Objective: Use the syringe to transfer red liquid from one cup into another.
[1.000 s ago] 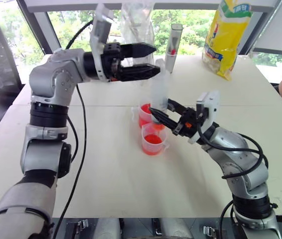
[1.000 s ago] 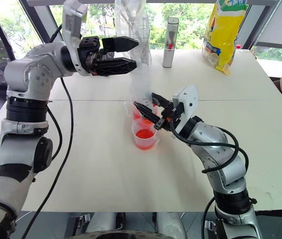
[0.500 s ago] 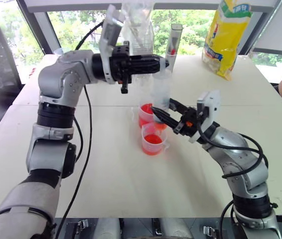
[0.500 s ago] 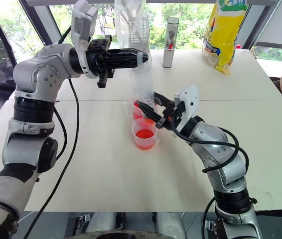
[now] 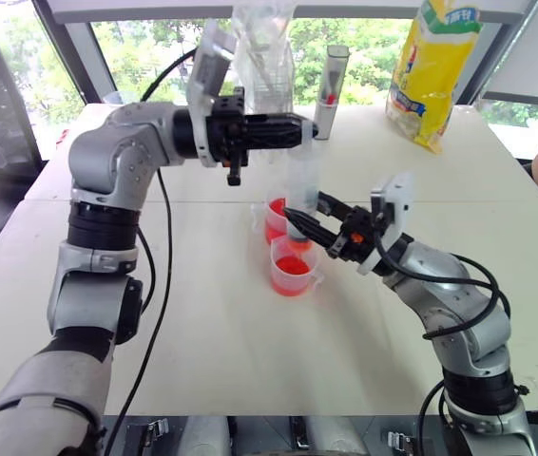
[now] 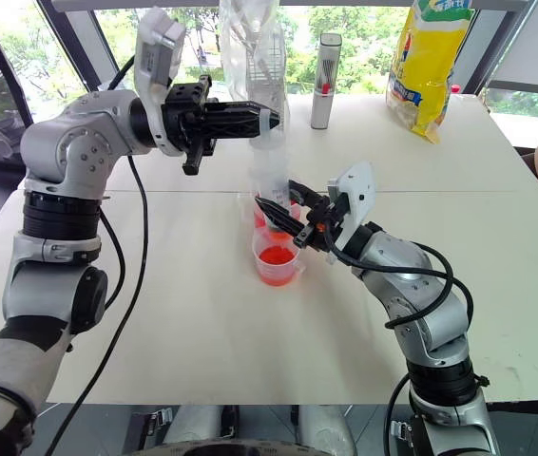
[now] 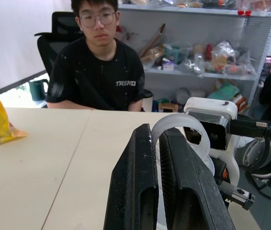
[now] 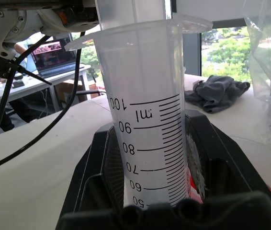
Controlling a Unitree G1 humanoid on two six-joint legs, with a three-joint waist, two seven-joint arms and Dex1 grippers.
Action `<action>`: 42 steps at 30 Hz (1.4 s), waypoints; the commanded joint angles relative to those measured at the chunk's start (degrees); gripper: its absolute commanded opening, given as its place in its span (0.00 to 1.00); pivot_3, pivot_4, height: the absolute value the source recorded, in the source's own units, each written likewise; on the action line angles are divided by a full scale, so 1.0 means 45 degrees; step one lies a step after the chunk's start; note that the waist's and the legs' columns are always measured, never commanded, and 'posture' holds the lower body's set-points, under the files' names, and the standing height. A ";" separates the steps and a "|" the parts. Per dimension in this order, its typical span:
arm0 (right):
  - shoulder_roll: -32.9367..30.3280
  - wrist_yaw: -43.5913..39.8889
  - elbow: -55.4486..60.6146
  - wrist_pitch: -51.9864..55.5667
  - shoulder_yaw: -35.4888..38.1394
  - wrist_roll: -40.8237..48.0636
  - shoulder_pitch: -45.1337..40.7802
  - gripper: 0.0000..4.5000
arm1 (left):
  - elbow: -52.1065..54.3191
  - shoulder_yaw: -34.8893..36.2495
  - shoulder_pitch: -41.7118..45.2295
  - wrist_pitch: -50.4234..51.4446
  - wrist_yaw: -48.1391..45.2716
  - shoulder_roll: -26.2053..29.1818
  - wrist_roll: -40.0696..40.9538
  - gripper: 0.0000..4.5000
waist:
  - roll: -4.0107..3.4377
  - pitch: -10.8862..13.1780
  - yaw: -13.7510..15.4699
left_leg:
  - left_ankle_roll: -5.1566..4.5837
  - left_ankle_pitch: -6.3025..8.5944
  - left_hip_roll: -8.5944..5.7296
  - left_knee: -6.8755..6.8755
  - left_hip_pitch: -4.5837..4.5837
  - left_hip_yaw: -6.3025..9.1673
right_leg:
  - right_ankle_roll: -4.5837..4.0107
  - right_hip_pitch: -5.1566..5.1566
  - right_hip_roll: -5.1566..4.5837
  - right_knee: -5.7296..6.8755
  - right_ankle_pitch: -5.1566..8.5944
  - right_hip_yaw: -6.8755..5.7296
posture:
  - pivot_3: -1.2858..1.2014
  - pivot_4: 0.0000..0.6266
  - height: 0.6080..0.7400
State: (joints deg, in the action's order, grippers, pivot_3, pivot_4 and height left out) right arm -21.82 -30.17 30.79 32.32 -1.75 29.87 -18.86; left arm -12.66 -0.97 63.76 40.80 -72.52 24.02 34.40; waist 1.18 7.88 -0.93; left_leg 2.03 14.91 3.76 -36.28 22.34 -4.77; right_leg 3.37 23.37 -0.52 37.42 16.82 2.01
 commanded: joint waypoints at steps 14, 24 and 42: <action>0.0074 0.0440 0.0824 0.0503 0.0736 0.1173 -0.1318 0.31 | 0.1226 -0.0691 -0.0380 0.0430 -0.0234 -0.0352 0.0266 0.01 | 0.0000 0.0000 -0.0007 | 0.0000 0.0000 0.0000 0.0000 0.0000 0.0001 | 0.0000 0.0000 0.0000 0.0000 0.0000 0.0000 | 0.52 0.24 1.00; -0.0175 0.0534 0.0843 0.1005 0.1091 0.1797 -0.1673 0.31 | 0.1570 -0.0902 -0.0819 0.0559 -0.0256 -0.0263 0.0172 0.01 | 0.0000 0.0000 0.0000 | 0.0000 0.0000 0.0001 0.0001 0.0000 0.0002 | 0.0000 0.0000 0.0000 -0.0001 0.0000 0.0000 | 0.52 0.24 1.00; -0.0430 0.0500 0.0881 0.1423 0.1218 0.2223 -0.1626 0.31 | 0.1233 -0.0652 -0.0524 0.0461 -0.0209 -0.0144 0.0103 0.08 | 0.0000 0.0000 -0.0004 | -0.0001 0.0001 0.0001 0.0001 0.0000 0.0002 | 0.0000 0.0000 0.0000 -0.0001 0.0000 0.0000 | 0.52 0.24 1.00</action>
State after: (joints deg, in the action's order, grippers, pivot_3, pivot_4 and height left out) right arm -24.17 -29.40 31.90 40.75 0.65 38.54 -23.25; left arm -8.59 -0.99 60.95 42.06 -71.79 24.16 34.21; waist 1.18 7.88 -0.95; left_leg 2.03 14.91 3.76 -36.28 22.34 -4.76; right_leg 3.37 23.37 -0.52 37.42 16.82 2.01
